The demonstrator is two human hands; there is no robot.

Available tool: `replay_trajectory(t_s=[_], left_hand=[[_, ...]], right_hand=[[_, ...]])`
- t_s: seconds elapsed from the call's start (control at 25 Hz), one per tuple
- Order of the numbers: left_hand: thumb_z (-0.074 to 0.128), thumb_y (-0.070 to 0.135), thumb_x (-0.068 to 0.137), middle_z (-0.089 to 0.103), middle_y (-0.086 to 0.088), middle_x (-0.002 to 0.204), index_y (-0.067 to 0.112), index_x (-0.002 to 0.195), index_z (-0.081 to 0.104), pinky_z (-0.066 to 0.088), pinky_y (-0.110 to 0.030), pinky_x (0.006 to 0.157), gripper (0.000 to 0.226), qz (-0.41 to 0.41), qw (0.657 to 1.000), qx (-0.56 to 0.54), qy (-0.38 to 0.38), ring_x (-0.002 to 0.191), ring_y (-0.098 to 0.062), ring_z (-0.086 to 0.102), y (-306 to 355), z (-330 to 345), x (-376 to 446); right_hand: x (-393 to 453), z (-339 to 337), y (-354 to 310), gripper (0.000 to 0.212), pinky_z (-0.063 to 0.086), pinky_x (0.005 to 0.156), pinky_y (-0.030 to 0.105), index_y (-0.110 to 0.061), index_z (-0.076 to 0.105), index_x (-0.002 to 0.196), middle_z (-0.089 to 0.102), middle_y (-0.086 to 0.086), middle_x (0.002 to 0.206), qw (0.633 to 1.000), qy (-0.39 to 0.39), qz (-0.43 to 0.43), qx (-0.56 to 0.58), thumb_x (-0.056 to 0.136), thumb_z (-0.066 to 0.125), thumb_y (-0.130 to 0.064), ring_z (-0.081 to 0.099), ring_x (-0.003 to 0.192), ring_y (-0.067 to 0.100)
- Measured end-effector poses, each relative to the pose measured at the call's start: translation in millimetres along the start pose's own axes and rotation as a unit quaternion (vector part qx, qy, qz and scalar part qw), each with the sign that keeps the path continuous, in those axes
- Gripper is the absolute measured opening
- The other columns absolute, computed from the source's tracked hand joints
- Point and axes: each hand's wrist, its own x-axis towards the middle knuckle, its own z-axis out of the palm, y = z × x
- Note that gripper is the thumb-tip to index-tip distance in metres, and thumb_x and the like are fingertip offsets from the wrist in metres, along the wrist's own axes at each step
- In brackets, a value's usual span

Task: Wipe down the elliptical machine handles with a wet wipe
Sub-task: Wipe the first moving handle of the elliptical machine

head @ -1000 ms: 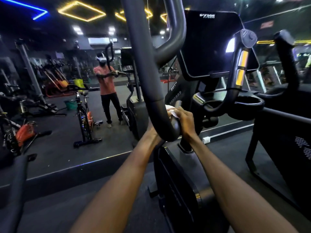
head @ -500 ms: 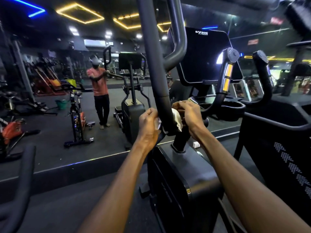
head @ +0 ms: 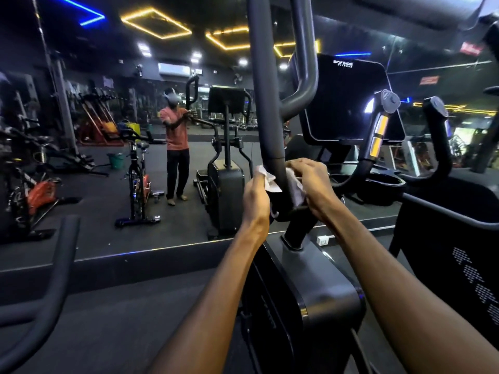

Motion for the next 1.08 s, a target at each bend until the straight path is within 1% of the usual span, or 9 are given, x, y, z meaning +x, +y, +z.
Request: replay_trajectory(t_s=[0.12,0.2,0.28,0.36,0.48,0.6,0.72,0.92,1.08], left_hand=[[0.038,0.051,0.098,0.069,-0.024,0.096,0.004,0.099,0.067,0.054,-0.046,0.082,0.055,0.045,0.998,0.04,-0.011,0.09,-0.037,0.067,-3,5,0],[0.031,0.037,0.106,0.064,-0.004,0.08,0.017,0.088,0.06,0.051,-0.025,0.074,0.04,0.078,0.994,0.074,0.005,0.077,-0.006,0.065,-18,1,-14],[0.026,0.021,0.108,0.052,0.009,0.071,0.019,0.082,0.052,0.042,-0.017,0.065,0.037,0.099,0.992,0.074,-0.014,0.062,0.005,0.052,-26,-1,-29],[0.03,0.02,0.105,0.05,0.005,0.073,0.014,0.086,0.051,0.041,-0.018,0.066,0.029,0.111,0.991,0.068,-0.022,0.065,0.0,0.05,-25,0,-29],[0.029,0.033,0.103,0.059,-0.011,0.095,0.007,0.128,0.045,0.051,-0.035,0.081,0.04,0.134,0.985,0.108,-0.026,0.084,-0.019,0.059,-42,1,-23],[0.028,0.046,0.099,0.057,0.0,0.093,0.03,0.146,0.022,0.051,-0.053,0.08,0.05,0.167,0.96,0.205,-0.089,0.082,-0.02,0.058,-71,-14,-28],[0.028,0.054,0.1,0.054,-0.03,0.12,0.049,0.145,0.013,0.046,-0.059,0.091,0.048,0.212,0.948,0.223,-0.083,0.108,-0.047,0.055,-87,-18,-19],[0.032,0.059,0.098,0.054,-0.028,0.123,0.035,0.146,0.012,0.044,-0.05,0.099,0.057,0.267,0.899,0.299,-0.177,0.11,-0.038,0.056,-105,-39,-4],[0.031,0.059,0.097,0.061,-0.026,0.108,0.032,0.146,0.023,0.045,-0.042,0.092,0.056,0.245,0.912,0.242,-0.224,0.097,-0.03,0.059,-93,-47,8]], right_hand=[[-1,7,-2,0.032,0.038,0.047,0.024,-0.008,0.059,0.067,0.057,-0.009,0.045,1.0,0.005,0.015,0.011,0.096,0.049,-0.005,0.051,0.042,0.006],[3,8,6,0.03,0.042,0.047,0.021,-0.005,0.061,0.072,0.06,-0.007,0.048,1.0,0.016,0.017,0.017,0.098,0.047,-0.006,0.055,0.044,0.006],[5,8,8,0.035,0.048,0.056,0.023,-0.005,0.063,0.071,0.064,0.001,0.057,0.999,0.017,0.033,0.027,0.101,0.045,-0.011,0.06,0.055,0.012],[8,11,10,0.038,0.047,0.054,0.023,-0.007,0.06,0.068,0.063,0.001,0.052,0.997,0.035,0.05,0.045,0.102,0.044,-0.013,0.059,0.049,0.011],[15,17,7,0.038,0.043,0.046,0.018,-0.01,0.059,0.066,0.063,-0.003,0.047,0.993,0.069,0.072,0.059,0.102,0.046,-0.017,0.057,0.042,0.007],[19,18,7,0.035,0.045,0.051,0.023,-0.011,0.064,0.073,0.066,-0.001,0.053,0.99,0.082,0.099,0.062,0.101,0.047,-0.023,0.059,0.054,0.016],[16,17,11,0.035,0.044,0.051,0.018,-0.001,0.053,0.069,0.057,-0.006,0.042,0.988,0.095,0.115,0.03,0.101,0.046,-0.013,0.055,0.045,0.006],[11,13,29,0.064,0.046,0.102,0.051,0.014,0.057,0.12,0.064,0.036,0.114,0.987,0.105,0.115,0.034,0.094,0.049,-0.043,0.062,0.097,0.038],[11,4,24,0.055,0.048,0.099,0.05,0.009,0.066,0.101,0.067,0.025,0.097,0.977,0.158,0.135,0.051,0.101,0.046,-0.043,0.061,0.091,0.035]])
